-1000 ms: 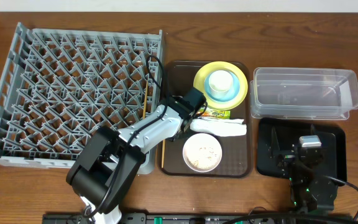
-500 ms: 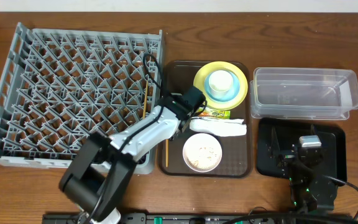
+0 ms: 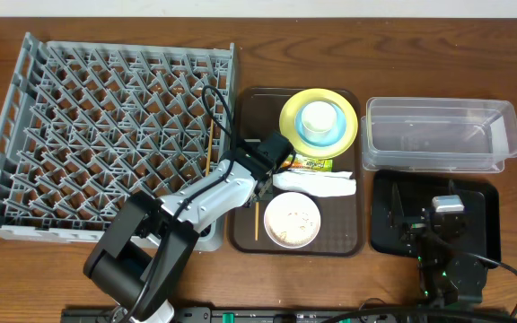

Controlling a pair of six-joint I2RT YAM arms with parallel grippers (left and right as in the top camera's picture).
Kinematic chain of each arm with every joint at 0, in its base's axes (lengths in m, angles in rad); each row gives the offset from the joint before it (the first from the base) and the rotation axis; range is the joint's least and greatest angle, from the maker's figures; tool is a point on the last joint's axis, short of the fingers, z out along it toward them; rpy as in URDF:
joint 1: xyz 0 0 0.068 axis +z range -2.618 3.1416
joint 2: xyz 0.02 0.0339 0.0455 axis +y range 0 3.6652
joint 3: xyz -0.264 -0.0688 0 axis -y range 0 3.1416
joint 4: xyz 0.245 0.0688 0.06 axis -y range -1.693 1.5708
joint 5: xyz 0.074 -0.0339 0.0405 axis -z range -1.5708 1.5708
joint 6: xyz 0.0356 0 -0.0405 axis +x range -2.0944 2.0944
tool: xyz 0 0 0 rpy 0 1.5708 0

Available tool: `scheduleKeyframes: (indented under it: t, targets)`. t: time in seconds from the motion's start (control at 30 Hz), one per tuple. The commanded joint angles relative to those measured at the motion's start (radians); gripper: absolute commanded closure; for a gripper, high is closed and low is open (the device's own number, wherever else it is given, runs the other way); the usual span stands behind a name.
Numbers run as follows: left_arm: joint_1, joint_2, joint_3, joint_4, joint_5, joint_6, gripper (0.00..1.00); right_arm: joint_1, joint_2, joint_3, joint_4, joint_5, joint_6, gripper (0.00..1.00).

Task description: Sort waste into correct bins and load items into the dishwasher

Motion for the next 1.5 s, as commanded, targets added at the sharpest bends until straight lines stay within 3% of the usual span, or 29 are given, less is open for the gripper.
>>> scheduleKeyframes:
  t: [0.0, 0.17, 0.33, 0.73, 1.0, 1.2, 1.27, 1.47]
  targets:
    - [-0.003, 0.011, -0.004, 0.014, 0.036, -0.016, 0.79, 0.007, -0.005, -0.001, -0.004, 0.006, 0.012, 0.01]
    - [0.011, -0.008, 0.019, 0.008, 0.035, 0.008, 0.77, 0.007, -0.005, -0.001, -0.005, 0.006, 0.012, 0.01]
    - [0.011, -0.066, 0.029, 0.023, 0.035, 0.022, 0.67, 0.007, -0.005, -0.001, -0.005, 0.006, 0.012, 0.01]
    - [0.010, 0.005, -0.004, 0.072, 0.093, 0.021, 0.67, 0.007, -0.005, -0.001, -0.005, 0.006, 0.012, 0.01]
    - [0.010, 0.013, -0.006, 0.075, 0.092, 0.021, 0.80, 0.007, -0.005, -0.001, -0.004, 0.006, 0.012, 0.01]
    - [0.010, 0.059, -0.009, 0.089, 0.104, 0.017, 0.81, 0.007, -0.005, -0.001, -0.004, 0.006, 0.012, 0.01]
    - [0.010, 0.068, -0.009, 0.091, 0.115, 0.017, 0.92, 0.007, -0.005, -0.001, -0.005, 0.006, 0.012, 0.01]
    - [0.012, 0.015, 0.021, 0.080, 0.114, 0.056, 0.93, 0.007, -0.005, -0.001, -0.005, 0.006, 0.012, 0.01]
